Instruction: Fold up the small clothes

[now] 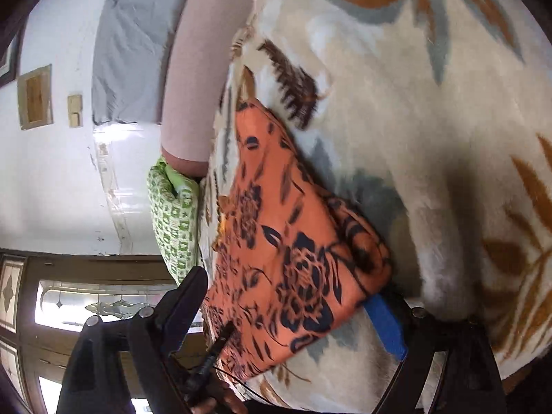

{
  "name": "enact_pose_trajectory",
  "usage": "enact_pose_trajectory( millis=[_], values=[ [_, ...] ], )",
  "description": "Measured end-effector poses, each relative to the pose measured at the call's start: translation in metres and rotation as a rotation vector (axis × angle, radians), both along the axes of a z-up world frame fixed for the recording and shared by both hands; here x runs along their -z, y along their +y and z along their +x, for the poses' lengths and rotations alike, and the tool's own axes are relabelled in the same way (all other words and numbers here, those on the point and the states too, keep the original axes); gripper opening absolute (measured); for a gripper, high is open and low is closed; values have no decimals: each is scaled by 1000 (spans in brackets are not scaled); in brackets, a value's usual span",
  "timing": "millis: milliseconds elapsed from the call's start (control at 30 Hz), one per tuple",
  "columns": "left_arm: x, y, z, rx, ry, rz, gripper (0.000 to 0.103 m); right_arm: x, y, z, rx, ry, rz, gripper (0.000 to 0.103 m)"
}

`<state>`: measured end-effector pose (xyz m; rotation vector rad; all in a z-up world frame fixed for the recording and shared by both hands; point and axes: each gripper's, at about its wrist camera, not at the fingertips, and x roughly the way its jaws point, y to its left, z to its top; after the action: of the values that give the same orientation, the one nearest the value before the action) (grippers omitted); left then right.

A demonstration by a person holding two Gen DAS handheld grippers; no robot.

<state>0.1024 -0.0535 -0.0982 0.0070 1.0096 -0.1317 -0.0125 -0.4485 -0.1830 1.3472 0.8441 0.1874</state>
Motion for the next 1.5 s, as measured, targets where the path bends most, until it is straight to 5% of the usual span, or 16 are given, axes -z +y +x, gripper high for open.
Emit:
enact_pose_trajectory(
  millis=[100, 200, 333, 733, 833, 933, 1033, 1067, 1100, 1167, 1233, 1367, 1500],
  values=[
    [-10, -8, -1, 15, -48, -4, 74, -10, 7, 8, -26, -19, -70, 90],
    [17, -17, 13, 19, 57, 74, 75, -13, 14, 17, -59, -20, -122, 91],
    [17, -18, 14, -9, 54, 77, 78, -14, 30, 29, -91, 29, -211, 90],
    [18, -15, 16, -2, 63, 55, 79, -13, 37, 42, -81, 55, -232, 89],
    [6, -10, 11, -20, 46, 14, 79, -16, 35, 41, -92, 61, -268, 76],
    [-3, -11, 5, -22, -16, 3, 79, -12, 32, 41, -88, 71, -269, 76],
    [28, -22, 16, 20, 79, 61, 83, -12, 30, 43, -67, 82, -268, 76],
    [31, -23, 15, 27, 27, 82, 86, -14, 33, 47, -83, 77, -297, 76],
    [31, -26, 14, 33, 11, 98, 86, -15, 35, 50, -100, 69, -317, 73],
    [25, -23, 15, 24, 33, 68, 84, -25, 45, 62, -168, 74, -390, 10],
    [13, -7, 13, 16, 46, -26, 76, -51, 60, 71, -192, 34, -476, 9],
    [-29, 69, -25, -116, -90, -228, 75, -137, 136, 92, -300, -153, -674, 9],
    [-56, 158, -72, -291, -199, -291, 75, -192, 241, 96, -467, -324, -806, 9]
  ],
)
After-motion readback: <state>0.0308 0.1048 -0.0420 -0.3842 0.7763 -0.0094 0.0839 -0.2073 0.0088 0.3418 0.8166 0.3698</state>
